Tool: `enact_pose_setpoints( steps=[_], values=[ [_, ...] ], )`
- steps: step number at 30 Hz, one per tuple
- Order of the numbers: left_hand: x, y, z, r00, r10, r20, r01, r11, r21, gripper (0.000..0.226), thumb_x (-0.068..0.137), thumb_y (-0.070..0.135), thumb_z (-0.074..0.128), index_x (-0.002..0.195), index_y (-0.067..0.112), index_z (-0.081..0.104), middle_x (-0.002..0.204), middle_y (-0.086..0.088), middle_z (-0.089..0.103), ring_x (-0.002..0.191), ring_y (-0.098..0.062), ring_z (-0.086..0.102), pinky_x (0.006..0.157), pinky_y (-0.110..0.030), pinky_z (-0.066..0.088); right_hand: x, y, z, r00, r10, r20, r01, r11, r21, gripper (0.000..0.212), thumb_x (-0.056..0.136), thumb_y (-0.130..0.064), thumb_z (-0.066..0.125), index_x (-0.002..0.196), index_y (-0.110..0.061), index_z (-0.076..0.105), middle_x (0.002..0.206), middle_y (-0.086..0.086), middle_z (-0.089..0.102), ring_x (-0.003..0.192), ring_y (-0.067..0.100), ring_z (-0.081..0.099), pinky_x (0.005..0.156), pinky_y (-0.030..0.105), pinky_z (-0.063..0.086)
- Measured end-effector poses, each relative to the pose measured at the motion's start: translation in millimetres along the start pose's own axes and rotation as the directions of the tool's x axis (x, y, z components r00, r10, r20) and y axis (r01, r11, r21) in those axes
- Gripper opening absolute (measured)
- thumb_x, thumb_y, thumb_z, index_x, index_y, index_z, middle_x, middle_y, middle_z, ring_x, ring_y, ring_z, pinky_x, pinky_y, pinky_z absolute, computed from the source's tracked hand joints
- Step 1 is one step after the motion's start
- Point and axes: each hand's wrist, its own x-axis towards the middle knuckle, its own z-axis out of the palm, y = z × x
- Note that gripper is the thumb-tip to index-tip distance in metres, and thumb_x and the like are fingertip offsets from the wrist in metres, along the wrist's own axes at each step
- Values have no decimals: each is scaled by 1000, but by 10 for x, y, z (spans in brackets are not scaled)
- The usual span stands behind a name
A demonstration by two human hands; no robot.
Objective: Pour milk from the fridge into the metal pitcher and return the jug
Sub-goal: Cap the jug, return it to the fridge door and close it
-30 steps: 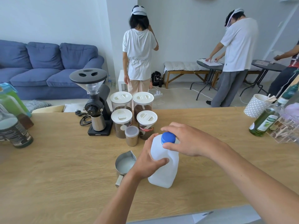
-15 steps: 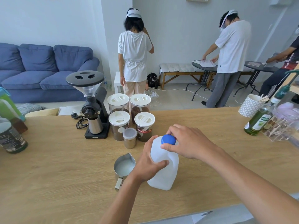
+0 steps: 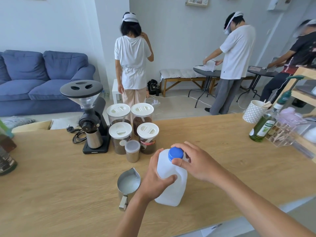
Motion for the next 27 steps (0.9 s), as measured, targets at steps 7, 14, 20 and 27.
enact_pose_setpoints(
  steps=[7,14,20,27],
  values=[
    [-7,-98,-40,995,-44,88,42,999,22,91,72,24,83,145,42,31,138,23,51,128,-1,50,104,-36,47,-667,406,574,966,255,-51,-200,855,479,39,82,-58,51,115,-38,52,103,-19,58,89,2,58,78,21,48],
    [-71,135,430,991,-48,126,33,993,115,70,62,44,76,121,52,40,125,18,54,114,-1,56,88,-30,50,-1224,583,828,943,332,-31,-291,864,410,11,89,-48,55,100,-46,52,101,-16,54,92,2,57,86,29,50],
    [-246,395,1166,958,-64,281,49,997,58,71,64,36,74,128,33,43,119,15,62,97,9,62,78,-22,48,-1963,791,578,901,419,-110,-360,866,347,23,89,-51,50,106,-36,53,103,-11,55,83,7,58,75,32,52],
    [-1037,804,2589,848,35,528,-102,990,98,62,71,28,76,121,38,41,122,15,55,105,5,58,84,-24,49,-3708,970,187,737,637,-226,-554,760,339,11,91,-43,52,95,-32,51,92,-13,57,82,1,57,74,25,50]
  ],
)
